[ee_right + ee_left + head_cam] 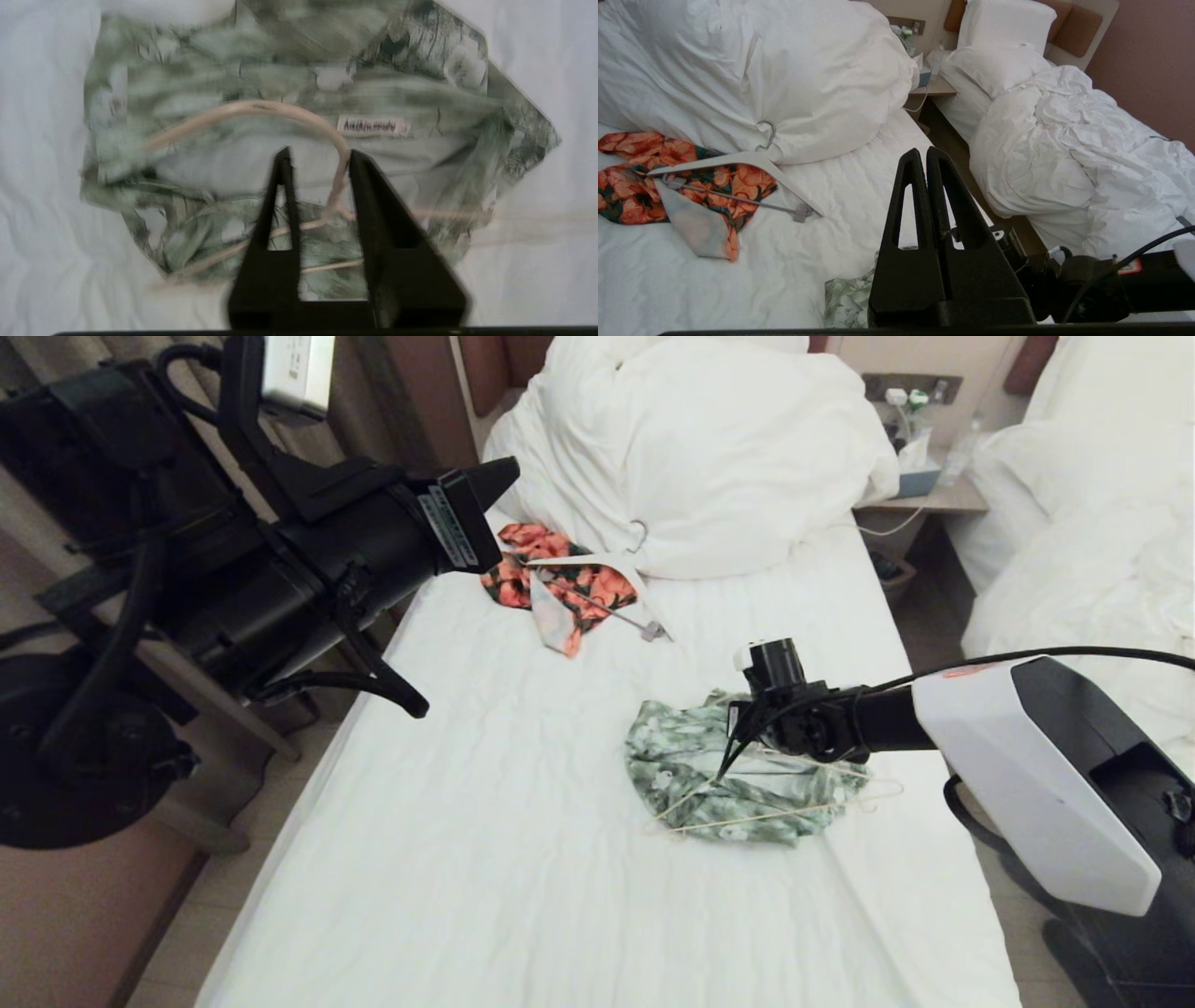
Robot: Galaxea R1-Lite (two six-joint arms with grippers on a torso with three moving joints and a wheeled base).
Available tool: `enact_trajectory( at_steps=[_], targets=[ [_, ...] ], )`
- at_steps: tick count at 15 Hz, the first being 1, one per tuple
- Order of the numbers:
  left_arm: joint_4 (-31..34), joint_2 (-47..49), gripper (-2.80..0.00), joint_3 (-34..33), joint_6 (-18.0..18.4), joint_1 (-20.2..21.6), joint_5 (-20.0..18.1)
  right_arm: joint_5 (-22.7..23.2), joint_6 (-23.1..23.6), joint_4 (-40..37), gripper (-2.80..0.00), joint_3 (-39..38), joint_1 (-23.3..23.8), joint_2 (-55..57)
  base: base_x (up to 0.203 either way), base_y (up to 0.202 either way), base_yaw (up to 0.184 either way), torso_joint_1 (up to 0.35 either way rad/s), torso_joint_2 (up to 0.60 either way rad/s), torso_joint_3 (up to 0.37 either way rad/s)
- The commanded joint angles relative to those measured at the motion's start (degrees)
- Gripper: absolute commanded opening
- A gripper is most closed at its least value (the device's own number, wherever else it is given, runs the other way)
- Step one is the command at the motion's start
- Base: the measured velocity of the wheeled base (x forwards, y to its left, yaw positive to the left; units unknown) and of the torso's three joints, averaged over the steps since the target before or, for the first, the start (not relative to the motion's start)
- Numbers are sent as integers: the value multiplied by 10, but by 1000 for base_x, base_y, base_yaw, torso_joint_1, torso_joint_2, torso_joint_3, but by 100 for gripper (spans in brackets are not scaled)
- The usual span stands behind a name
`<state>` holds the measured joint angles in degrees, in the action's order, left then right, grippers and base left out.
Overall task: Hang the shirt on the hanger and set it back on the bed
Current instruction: Place the hanger on the bed
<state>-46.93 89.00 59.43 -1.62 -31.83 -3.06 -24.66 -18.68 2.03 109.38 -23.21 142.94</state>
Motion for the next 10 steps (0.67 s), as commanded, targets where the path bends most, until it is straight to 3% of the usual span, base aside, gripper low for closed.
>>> enact_trajectory(
  at_steps=[1,5,8,9,10],
  targets=[
    [-3,-5,-280,0,0,0,0,-2,-1,11,0,12,3,20,0,0,0,0,0,0],
    [-2,-17,-280,-5,0,-1,0,-6,3,12,0,-1,1,4,0,0,0,0,0,0],
    [-3,-37,-280,-25,3,1,3,-27,4,13,0,-69,-14,-51,0,0,0,0,0,0],
    [-2,-32,-280,-15,5,5,9,-43,4,12,-280,-84,-17,-67,0,0,0,0,0,0],
    [4,-29,-280,-2,8,8,24,-49,5,10,-280,-92,-17,-77,0,0,0,0,0,0]
  ],
)
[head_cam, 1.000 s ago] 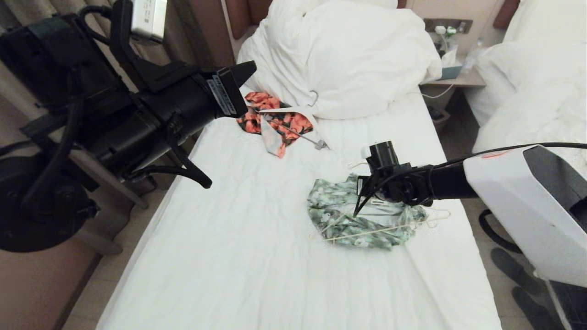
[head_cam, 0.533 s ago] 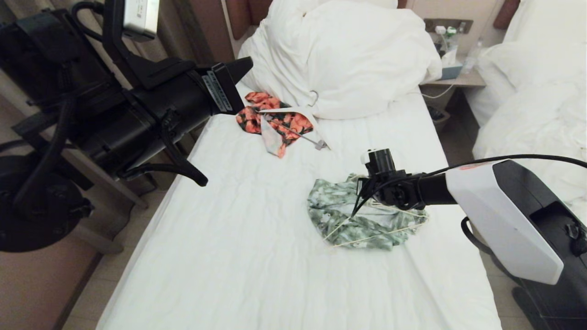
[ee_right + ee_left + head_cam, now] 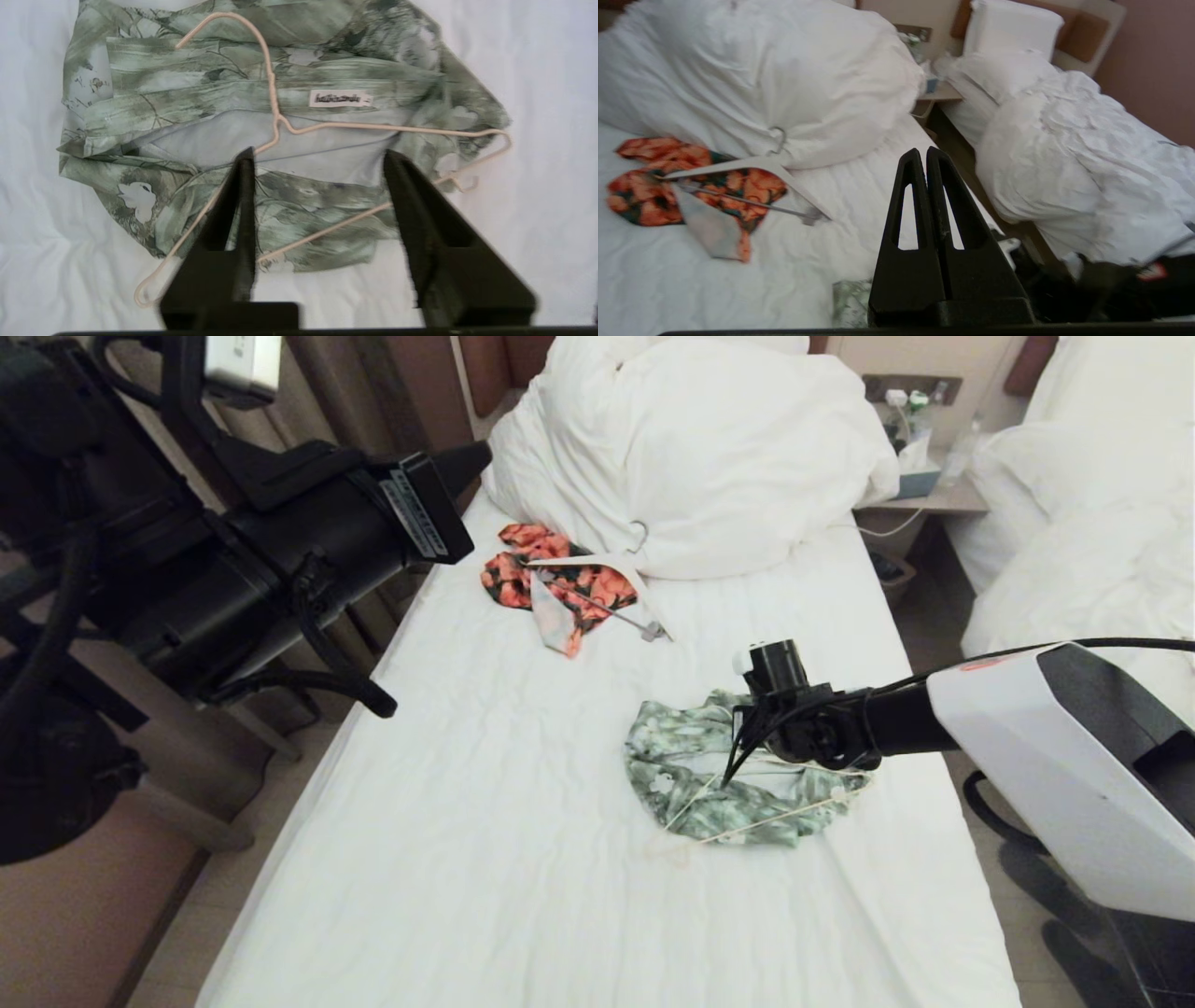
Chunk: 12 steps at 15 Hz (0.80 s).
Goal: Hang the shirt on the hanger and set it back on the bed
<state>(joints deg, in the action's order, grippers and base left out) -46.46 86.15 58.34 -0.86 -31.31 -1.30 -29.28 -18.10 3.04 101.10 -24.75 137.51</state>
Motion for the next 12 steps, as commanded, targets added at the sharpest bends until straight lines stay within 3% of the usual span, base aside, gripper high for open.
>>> enact_trajectory(
  at_steps=[1,3,6,9,12],
  targets=[
    [13,-1,-280,14,1,10,27,-3,0,-1,-280,-20,-1,-42,0,0,0,0,0,0],
    [24,-13,-280,11,21,26,38,-3,3,-2,-280,-52,-2,-97,0,0,0,0,0,0],
    [25,-48,-280,-47,26,62,69,-3,4,0,-280,-160,-6,-212,0,0,0,0,0,0],
    [25,-110,-280,-126,34,146,78,-2,4,2,-280,-301,-5,-355,0,0,0,0,0,0],
    [22,-181,-280,-215,73,265,81,-3,6,2,-280,-415,-2,-504,0,0,0,0,0,0]
  ],
)
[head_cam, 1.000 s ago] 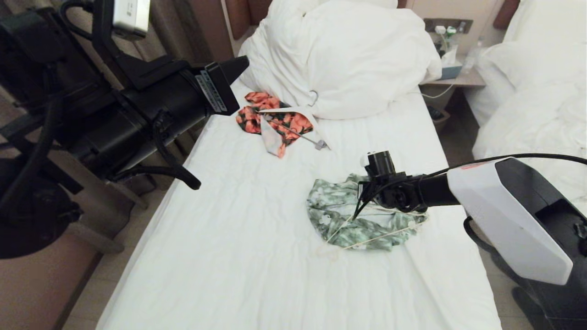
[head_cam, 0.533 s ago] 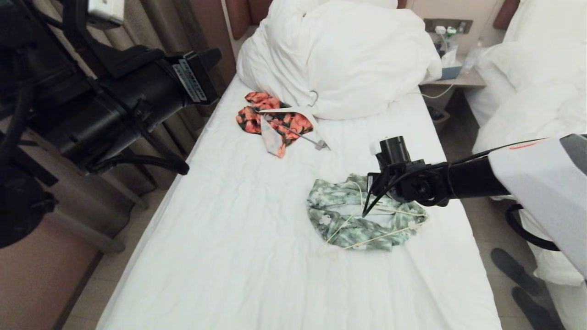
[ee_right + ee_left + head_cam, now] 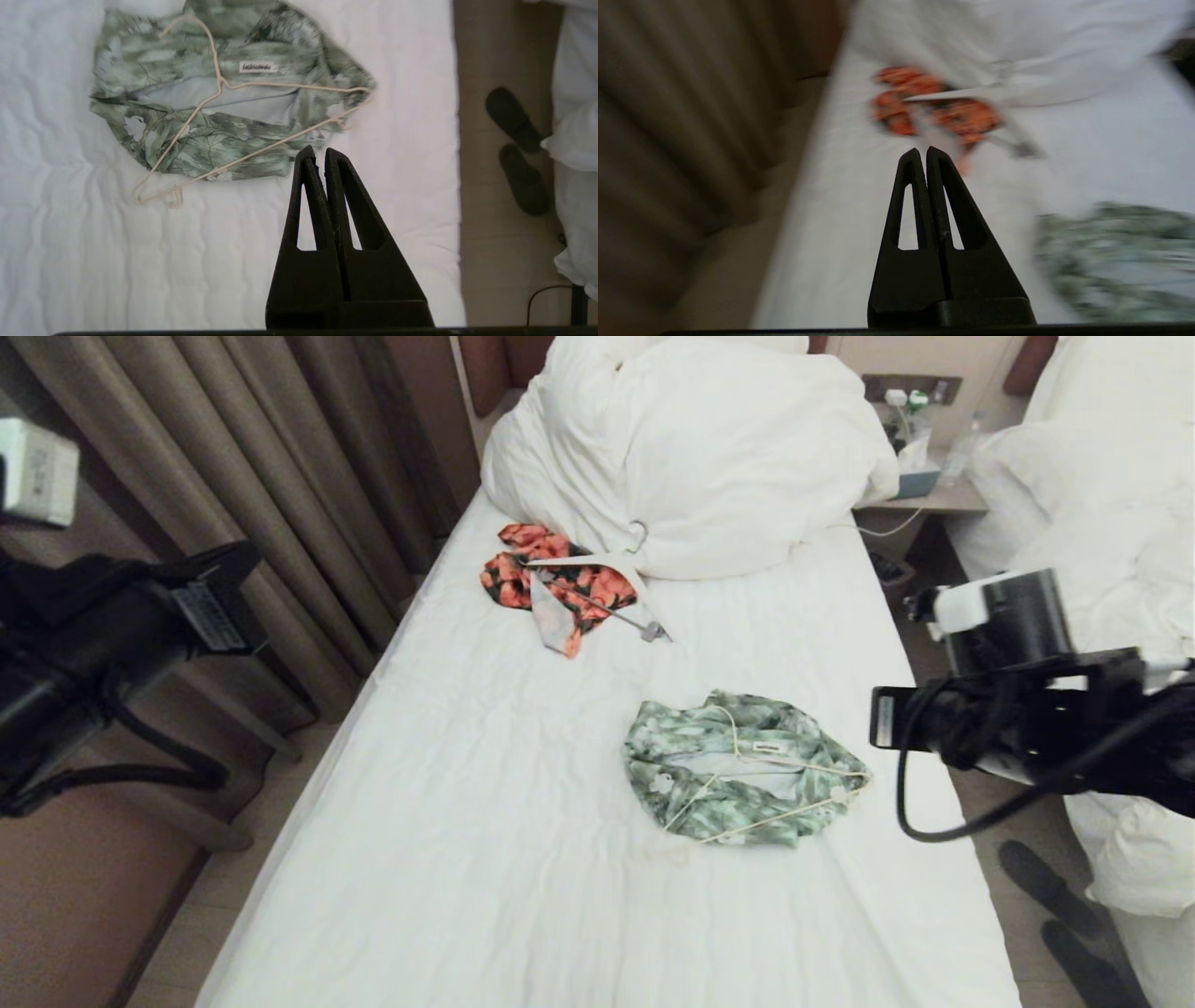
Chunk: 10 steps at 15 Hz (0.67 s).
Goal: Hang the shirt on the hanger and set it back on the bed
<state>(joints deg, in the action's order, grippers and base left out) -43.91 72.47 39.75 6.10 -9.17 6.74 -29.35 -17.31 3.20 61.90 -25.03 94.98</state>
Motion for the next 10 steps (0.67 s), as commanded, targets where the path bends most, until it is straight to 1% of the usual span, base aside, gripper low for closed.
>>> enact_trajectory(
  at_steps=[1,3,4,5,6,8,9,10],
  targets=[
    [-4,-80,-280,-56,9,81,1,-1,2,0,-280,-53,1,-133,0,0,0,0,0,0],
    [-4,-155,-280,-95,14,137,2,-1,20,-2,-280,-104,2,-233,0,0,0,0,0,0],
    [-3,-199,-280,-114,15,157,2,0,32,-2,-280,-131,4,-284,0,0,0,0,0,0],
    [-1,-240,-280,-133,16,168,1,2,44,-2,-280,-155,10,-330,0,0,0,0,0,0],
    [7,-288,-280,-156,16,174,-2,4,57,-3,-280,-183,21,-379,0,0,0,0,0,0],
    [49,-382,-280,-198,11,176,-16,7,78,-4,-280,-232,39,-471,0,0,0,0,0,0],
    [90,-433,-280,-213,3,170,-29,8,90,-5,-280,-253,47,-514,0,0,0,0,0,0],
    [145,-483,-280,-222,-8,163,-39,8,100,-11,-280,-269,53,-555,0,0,0,0,0,0]
  ],
)
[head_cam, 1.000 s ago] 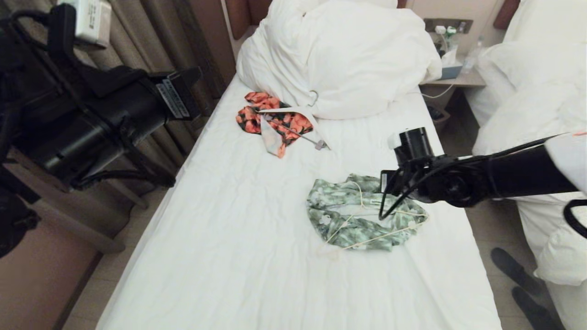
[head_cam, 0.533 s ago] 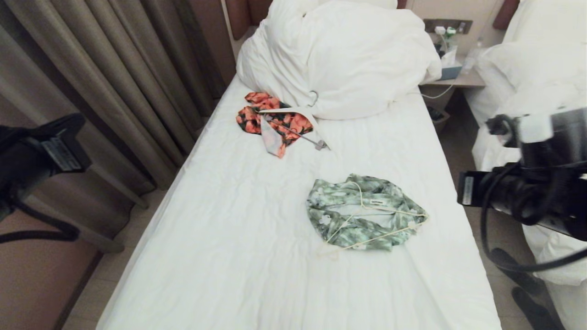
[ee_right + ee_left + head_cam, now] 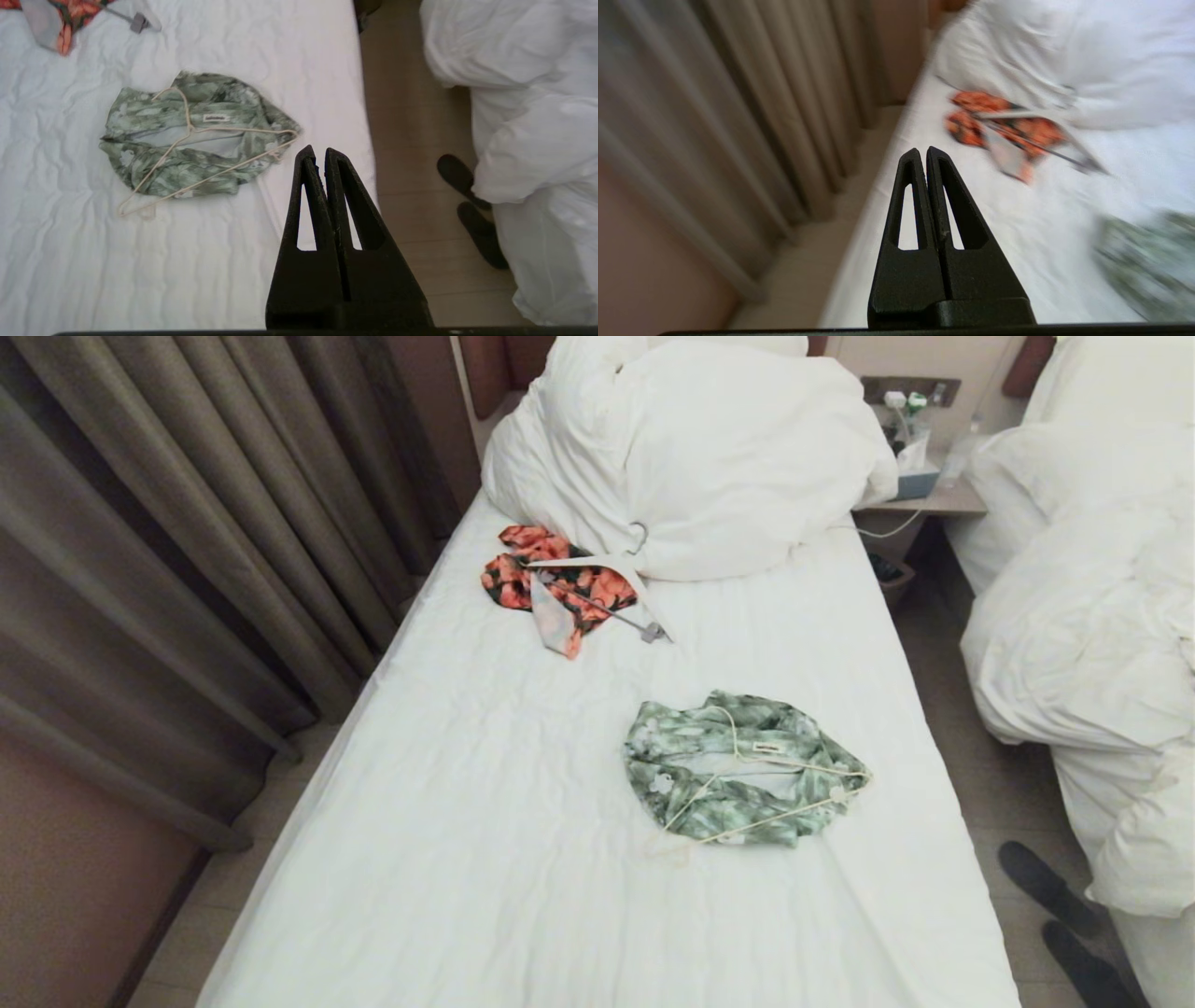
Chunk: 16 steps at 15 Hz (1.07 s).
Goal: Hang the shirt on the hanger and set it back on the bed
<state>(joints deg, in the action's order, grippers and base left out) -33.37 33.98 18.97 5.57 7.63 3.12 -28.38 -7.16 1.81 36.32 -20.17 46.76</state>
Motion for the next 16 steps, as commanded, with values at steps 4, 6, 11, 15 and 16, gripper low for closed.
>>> enact_trajectory(
  at_steps=[4,6,11,15,16],
  targets=[
    [161,-182,-280,-72,-35,-24,-27,6,13,-65,-280,-47,34,-205,0,0,0,0,0,0],
    [171,-186,-280,-76,-36,-44,-47,14,15,-95,-280,-59,59,-257,0,0,0,0,0,0],
    [241,-255,-280,-108,-8,-80,-50,45,5,-112,-280,-150,71,-308,0,0,0,0,0,0],
    [242,-269,-280,-161,12,-79,-52,98,15,-65,-280,-212,72,-308,0,0,0,0,0,0],
    [242,-279,-280,-174,24,-79,-53,95,15,-62,-280,-208,87,-308,0,0,0,0,0,0]
  ],
)
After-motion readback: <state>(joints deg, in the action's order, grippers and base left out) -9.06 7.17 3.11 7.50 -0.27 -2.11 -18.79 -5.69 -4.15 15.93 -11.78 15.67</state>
